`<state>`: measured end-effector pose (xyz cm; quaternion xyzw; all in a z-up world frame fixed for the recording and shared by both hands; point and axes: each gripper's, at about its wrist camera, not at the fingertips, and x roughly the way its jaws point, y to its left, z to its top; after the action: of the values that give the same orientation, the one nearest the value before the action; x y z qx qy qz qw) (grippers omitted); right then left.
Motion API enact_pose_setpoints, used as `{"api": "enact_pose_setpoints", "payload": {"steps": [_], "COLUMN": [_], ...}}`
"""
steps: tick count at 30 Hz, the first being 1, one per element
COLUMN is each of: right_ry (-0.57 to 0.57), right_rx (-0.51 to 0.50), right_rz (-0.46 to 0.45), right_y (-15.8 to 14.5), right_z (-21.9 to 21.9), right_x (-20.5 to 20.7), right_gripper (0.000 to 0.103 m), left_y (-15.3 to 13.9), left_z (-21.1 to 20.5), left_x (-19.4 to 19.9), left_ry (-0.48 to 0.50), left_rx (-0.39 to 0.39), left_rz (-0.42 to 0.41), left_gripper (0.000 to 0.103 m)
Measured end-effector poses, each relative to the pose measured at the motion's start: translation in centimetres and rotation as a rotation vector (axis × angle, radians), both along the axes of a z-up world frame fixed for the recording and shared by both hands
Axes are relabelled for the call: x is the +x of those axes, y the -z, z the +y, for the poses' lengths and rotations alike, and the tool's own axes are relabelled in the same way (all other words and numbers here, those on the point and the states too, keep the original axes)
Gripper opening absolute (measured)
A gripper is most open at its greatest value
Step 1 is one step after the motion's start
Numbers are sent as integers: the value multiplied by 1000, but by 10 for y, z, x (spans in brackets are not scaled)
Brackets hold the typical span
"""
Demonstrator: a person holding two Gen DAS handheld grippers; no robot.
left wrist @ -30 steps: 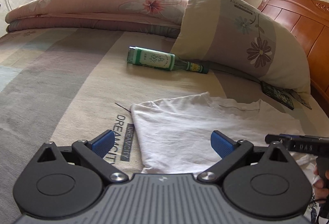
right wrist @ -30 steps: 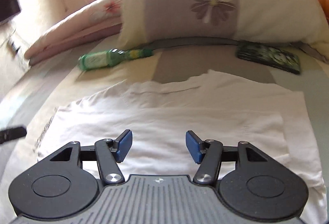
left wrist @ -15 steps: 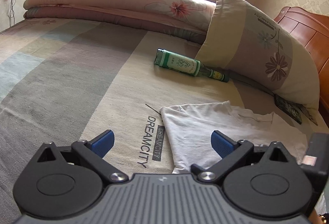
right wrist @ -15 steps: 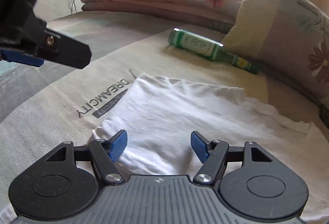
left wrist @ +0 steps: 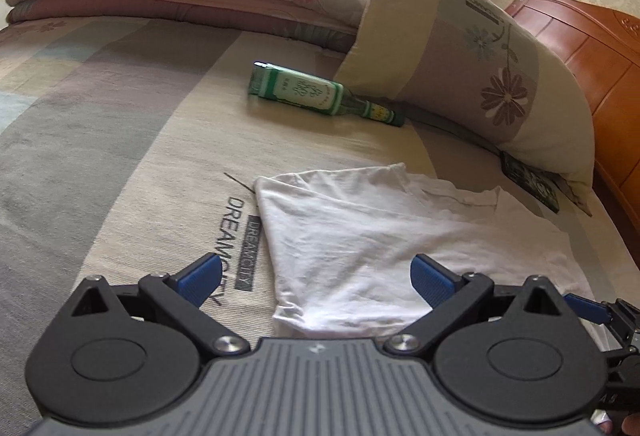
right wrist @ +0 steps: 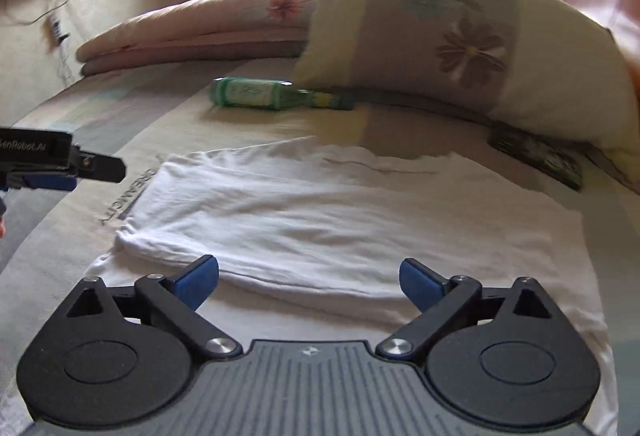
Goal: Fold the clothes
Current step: 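Move both open grippers toward the printed hem of the shirt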
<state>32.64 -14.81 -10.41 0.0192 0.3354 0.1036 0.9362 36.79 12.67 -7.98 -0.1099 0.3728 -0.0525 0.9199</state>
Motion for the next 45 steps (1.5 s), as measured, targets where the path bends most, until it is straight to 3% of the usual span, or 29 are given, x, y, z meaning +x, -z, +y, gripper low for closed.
{"api": "enact_pose_setpoints", "payload": {"steps": [3, 6, 9, 17, 21, 24, 27, 33, 36, 39, 41, 45], "right_ry": [82, 101, 83, 62, 78, 110, 126, 117, 112, 115, 128, 148], "right_rx": [98, 145, 197, 286, 285, 304, 326, 284, 265, 265, 250, 250], "right_rz": [7, 95, 108, 153, 159, 161, 167, 163, 164, 166, 162, 142], "right_y": [19, 37, 38, 35, 33, 32, 33, 33, 32, 31, 29, 20], "right_z": [-36, -55, -65, -90, -101, -111, -118, -111, -109, -112, -115, -122], "right_x": [-6, 0, -2, -6, -8, -8, -6, -5, -5, -6, -8, -12], "right_gripper": [103, 103, 103, 103, 103, 103, 103, 103, 103, 103, 103, 103], "left_y": [6, 12, 17, 21, 48, 53, 38, 28, 51, 53, 41, -7], "left_z": [-20, -38, -45, -39, -23, 3, 13, -11, -27, -34, -34, -36], "left_x": [1, 3, 2, 42, 74, 79, 87, 109, 125, 123, 116, 79], "left_ry": [37, 65, 76, 140, 127, 34, -84, 93, 106, 88, 55, 99], "left_rx": [28, 77, 113, -43, -156, -153, -77, -123, -39, 125, 185, 200], "left_rz": [-6, -26, -48, -48, 71, 60, 80, 39, 109, 80, 89, 32], "left_gripper": [100, 100, 100, 100, 100, 100, 100, 101, 101, 100, 99, 100]}}
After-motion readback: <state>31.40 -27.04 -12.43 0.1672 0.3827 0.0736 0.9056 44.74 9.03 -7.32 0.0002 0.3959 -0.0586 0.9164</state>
